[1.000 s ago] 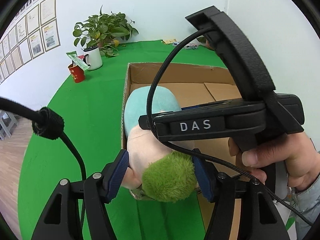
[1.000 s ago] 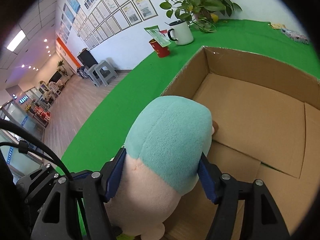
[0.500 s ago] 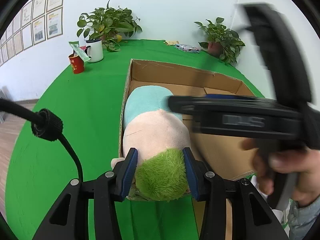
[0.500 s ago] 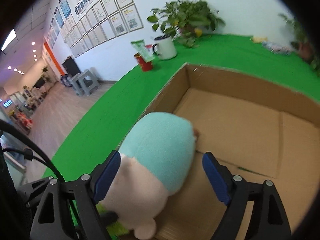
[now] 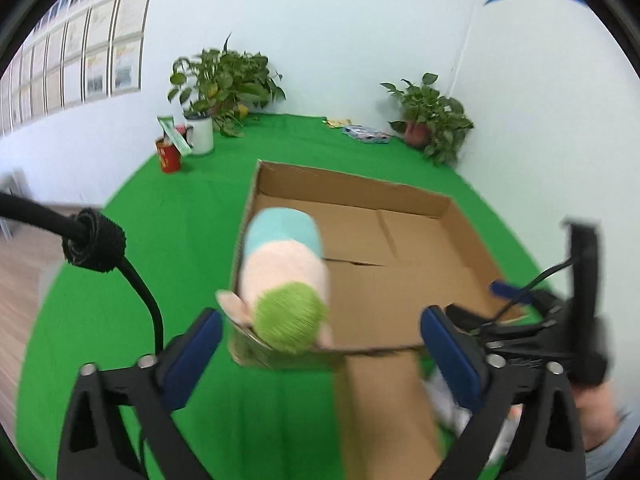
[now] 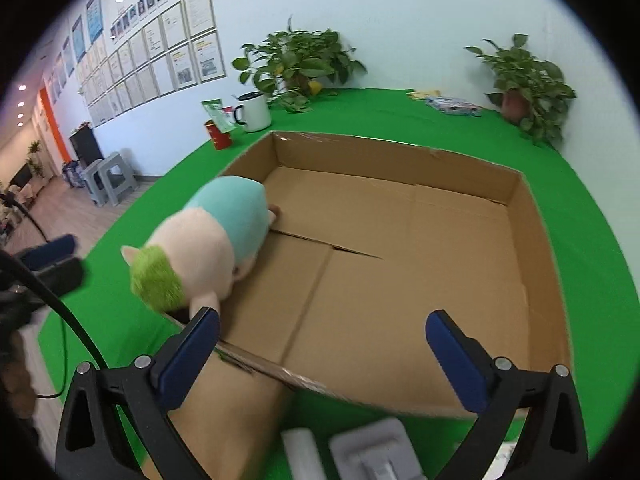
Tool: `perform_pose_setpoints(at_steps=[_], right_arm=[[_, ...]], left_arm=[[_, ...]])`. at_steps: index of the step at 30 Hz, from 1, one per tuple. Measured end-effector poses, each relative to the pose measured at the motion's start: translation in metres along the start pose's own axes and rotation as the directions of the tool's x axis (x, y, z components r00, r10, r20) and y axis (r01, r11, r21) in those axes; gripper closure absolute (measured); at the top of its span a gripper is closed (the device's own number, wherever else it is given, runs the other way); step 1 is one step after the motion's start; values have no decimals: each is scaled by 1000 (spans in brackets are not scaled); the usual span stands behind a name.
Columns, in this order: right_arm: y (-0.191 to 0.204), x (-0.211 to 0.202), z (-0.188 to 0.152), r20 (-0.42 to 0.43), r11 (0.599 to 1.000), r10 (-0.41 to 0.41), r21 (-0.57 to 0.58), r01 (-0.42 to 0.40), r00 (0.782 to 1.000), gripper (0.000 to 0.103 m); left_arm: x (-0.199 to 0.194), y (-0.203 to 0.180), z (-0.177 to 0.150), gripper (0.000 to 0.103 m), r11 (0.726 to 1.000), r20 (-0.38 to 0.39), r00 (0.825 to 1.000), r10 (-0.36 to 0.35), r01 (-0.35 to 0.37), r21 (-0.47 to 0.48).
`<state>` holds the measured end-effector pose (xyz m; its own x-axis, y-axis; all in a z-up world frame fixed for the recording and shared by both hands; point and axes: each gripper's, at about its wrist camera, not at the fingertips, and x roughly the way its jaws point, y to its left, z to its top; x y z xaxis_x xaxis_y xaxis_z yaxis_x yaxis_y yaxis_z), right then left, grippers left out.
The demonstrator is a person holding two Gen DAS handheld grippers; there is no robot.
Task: Organize objects
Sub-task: 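Open both grippers and withdraw from the plush toy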
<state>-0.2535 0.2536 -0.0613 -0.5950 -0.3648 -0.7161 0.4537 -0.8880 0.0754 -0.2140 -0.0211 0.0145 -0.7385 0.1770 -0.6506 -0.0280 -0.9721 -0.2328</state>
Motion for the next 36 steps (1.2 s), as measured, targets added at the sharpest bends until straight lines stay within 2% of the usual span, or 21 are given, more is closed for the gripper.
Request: perform_pose_setpoints(at_steps=[5,9,13,18,20,24,32,36], right_arm=[[-23,-6,-28,-27,997,-37,70,38,999,1],[-29,-11,-52,-45,995,-51,81,55,998,1],[-28,-15,-79,-64,993,-54,97,60,996,1],[-25,-17,-97,-79,993,-72,89,79,994,1],[-23,-21,-99,-69,993,-77,87,83,995,1],[-24,-32,-98,-46,992,-89,89,92,995,1],[-17,-43,-101,-40,992,-101,68,103,994,1],[-7,-48,-104,-47,995,-77,59,80,996,1]], left_arm=[[-30,-31,-16,2,990,-48,991,-123,119,-74],[-55,-62,-28,2,965,-100,972,-215,195,-174],[-75,-95,-36,2,960,-103,965,-240,221,-173],[-77,-97,-45,2,948,-153,963,-224,179,-262],[-78,-94,-46,2,945,-149,965,-216,168,-280],[-80,-95,-49,2,952,-139,972,-190,148,-267],[-84,-70,-53,2,935,-147,963,-224,170,-310],[-89,-72,-55,2,946,-141,965,-220,176,-274]])
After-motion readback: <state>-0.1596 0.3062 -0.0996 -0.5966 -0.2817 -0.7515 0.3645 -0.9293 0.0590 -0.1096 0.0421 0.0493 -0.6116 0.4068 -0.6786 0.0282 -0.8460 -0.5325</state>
